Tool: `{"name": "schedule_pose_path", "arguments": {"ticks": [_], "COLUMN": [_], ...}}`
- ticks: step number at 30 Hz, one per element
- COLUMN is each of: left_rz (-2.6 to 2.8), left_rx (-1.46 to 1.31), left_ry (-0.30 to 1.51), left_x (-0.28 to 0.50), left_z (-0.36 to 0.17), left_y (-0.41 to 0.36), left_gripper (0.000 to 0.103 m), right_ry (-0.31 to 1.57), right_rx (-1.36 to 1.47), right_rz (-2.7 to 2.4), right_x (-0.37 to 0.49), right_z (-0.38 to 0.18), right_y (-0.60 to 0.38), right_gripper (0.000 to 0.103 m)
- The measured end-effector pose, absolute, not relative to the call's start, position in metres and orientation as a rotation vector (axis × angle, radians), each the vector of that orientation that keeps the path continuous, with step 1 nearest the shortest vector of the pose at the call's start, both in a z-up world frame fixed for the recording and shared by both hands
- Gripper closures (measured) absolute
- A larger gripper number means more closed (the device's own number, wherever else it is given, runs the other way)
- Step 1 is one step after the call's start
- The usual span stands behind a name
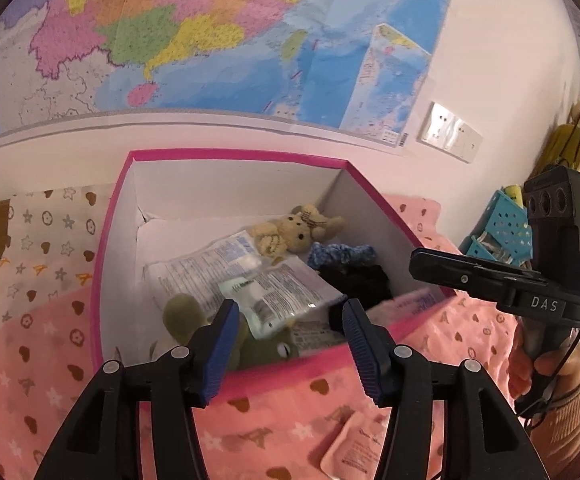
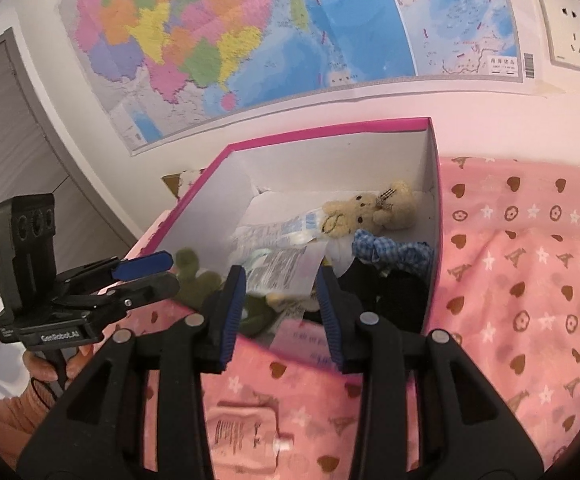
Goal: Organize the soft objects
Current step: 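Move the right gripper to the pink hand cream sachet and grasp it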
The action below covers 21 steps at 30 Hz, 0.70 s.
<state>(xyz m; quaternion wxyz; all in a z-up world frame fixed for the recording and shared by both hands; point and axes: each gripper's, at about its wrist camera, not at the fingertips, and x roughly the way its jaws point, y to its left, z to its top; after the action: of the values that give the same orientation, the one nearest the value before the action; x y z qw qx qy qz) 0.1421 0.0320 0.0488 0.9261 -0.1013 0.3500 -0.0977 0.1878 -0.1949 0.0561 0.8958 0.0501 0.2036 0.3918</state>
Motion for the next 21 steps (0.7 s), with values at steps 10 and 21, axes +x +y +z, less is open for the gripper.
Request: {"name": "schedule_pose_path", "arguments": {"ticks": [10, 21], "left_rz": [-0.211, -0.206], "left_rx": [-0.198, -0.212], "left_ry": [0.717, 0.74], "left_x": [0.107, 0.084], "left_z": [0.046, 0.031], "left_y": [0.013, 0.0], "left_gripper": [0.04, 0.03], "right_ry": [0.394, 0.521], "right_rx": [0.1, 0.153], "right_rz": [0.846, 0.883], "right_x": [0.147, 0.13], "right_z": [0.039, -0.021], "right_y": [-0.207, -0.207], "right_gripper": [0.055, 0.055]}}
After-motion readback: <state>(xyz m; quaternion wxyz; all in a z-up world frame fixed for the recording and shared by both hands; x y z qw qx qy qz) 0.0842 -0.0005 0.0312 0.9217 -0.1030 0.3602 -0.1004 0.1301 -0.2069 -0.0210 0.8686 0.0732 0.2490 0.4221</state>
